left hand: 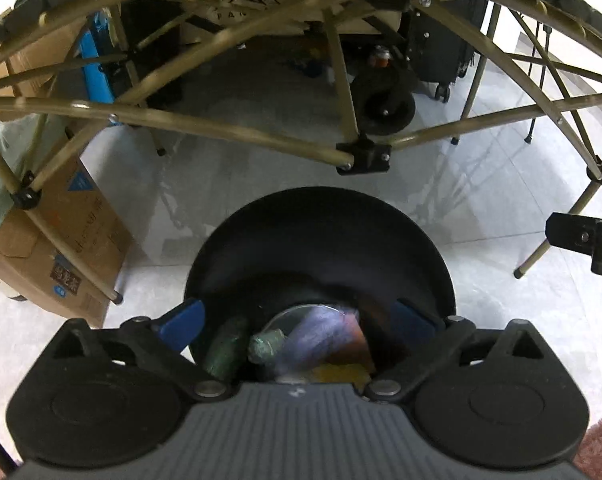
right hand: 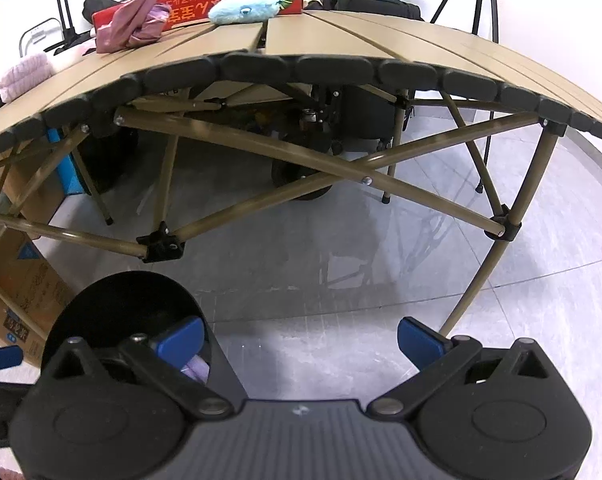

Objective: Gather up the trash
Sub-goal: 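Move the left gripper over the bin and open it to drop the pouch, then raise both tools back up toward the table top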

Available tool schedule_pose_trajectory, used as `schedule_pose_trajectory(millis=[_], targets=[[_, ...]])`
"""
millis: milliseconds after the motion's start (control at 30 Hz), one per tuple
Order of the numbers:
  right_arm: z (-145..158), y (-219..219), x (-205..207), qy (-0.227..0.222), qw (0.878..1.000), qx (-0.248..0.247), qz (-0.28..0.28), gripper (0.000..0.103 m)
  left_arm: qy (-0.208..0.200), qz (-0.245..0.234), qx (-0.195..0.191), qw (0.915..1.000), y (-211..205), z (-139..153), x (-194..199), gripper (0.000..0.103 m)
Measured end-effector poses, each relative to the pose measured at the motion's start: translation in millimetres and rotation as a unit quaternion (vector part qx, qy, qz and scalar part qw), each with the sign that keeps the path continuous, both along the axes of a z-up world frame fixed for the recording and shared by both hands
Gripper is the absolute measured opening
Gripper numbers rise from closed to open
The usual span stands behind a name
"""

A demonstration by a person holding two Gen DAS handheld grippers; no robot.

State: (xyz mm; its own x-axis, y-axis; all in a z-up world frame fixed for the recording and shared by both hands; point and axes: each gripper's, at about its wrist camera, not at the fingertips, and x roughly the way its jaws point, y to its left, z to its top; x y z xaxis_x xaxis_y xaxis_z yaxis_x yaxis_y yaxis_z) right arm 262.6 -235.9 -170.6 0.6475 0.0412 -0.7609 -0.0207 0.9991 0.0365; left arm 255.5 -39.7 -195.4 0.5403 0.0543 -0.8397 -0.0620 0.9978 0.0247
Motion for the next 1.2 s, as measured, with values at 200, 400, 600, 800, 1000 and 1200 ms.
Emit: schedule_pose_trajectory(millis=[200, 400, 600, 800, 1000, 1200], targets=[[-1, 0, 1, 0.002, 1.0, 0.0, 0.002, 0.103, 0.03, 0.009, -0.001, 0.9995, 3, -8, 3, 0.103], [-3, 2, 2, 0.006, 1.0, 0.0, 0.005, 0.103, 0.036, 0.008, -0.009, 0.9993, 3, -9, 3, 0.103], [-4, 2, 2, 0.008, 1.0, 0.001, 0.008, 0.103, 0.036, 0.009, -0.011, 0.9992, 4, -8, 3, 0.103], [-4, 2, 2, 0.007, 1.0, 0.004, 0.009, 0.103, 0.023, 0.011, -0.011, 0.9996, 3, -3, 1, 0.103], [-4, 2, 1, 0.009, 1.0, 0.008, 0.012, 0.103, 0.009, 0.009, -0.008, 0.9999, 1, 2, -1, 0.103], [-2, 3, 0, 0.003, 1.0, 0.01, 0.013, 0.103, -0.014, 0.003, 0.006, 0.9999, -2, 10, -5, 0.103]])
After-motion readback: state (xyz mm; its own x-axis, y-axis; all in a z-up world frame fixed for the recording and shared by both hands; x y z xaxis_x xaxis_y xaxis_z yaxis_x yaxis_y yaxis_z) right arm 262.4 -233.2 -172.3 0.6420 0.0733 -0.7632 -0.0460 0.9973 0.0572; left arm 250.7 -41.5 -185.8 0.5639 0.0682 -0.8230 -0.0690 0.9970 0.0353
